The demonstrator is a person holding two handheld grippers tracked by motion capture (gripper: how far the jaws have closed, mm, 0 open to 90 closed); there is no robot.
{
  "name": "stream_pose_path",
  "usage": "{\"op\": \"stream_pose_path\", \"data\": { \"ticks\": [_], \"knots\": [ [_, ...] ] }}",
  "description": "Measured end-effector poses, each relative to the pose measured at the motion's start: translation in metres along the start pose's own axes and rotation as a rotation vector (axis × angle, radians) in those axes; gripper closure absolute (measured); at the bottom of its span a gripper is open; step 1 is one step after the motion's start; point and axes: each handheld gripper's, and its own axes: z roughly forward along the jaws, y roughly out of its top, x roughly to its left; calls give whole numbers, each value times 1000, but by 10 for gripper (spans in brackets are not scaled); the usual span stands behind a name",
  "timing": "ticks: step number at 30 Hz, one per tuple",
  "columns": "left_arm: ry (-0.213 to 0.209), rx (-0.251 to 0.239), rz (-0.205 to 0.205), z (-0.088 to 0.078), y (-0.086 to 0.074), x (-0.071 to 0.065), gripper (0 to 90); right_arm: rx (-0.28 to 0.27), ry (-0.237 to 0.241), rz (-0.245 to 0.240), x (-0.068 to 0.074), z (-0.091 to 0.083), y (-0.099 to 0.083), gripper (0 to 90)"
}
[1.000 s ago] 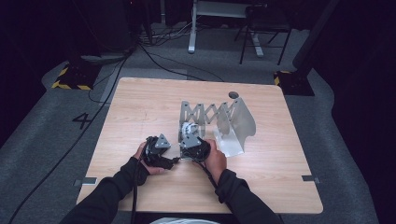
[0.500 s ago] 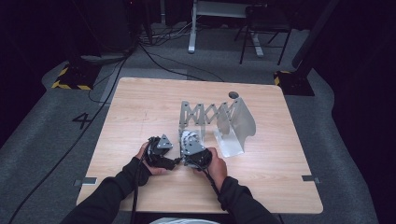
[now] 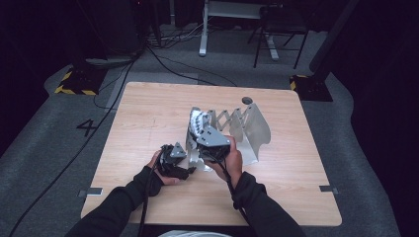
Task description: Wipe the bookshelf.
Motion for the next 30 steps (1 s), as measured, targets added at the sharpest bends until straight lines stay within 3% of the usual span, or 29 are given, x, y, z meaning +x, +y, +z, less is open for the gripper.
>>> {"op": "stream_pose_path", "data": {
  "ticks": [4, 8, 12, 15, 26, 30],
  "knots": [
    [-16, -3, 14, 3, 2, -5, 293, 57, -91, -27, -13, 11, 0, 775],
    [-9, -2, 10, 4, 3, -6, 298, 121, -112, -42, -20, 18, -8, 777],
    [-3, -4, 0, 5, 5, -9, 293, 147, -122, -55, -19, 17, -15, 779],
    [4, -2, -15, 6, 6, -9, 286, 188, -111, -85, -13, 19, -23, 781],
    [-19, 3, -1, 6, 6, -10, 271, 282, -63, -71, 0, 31, -55, 783],
    [-22, 0, 8, 7, 7, -12, 269, 314, -15, -59, 11, 39, -69, 784]
  ]
}}
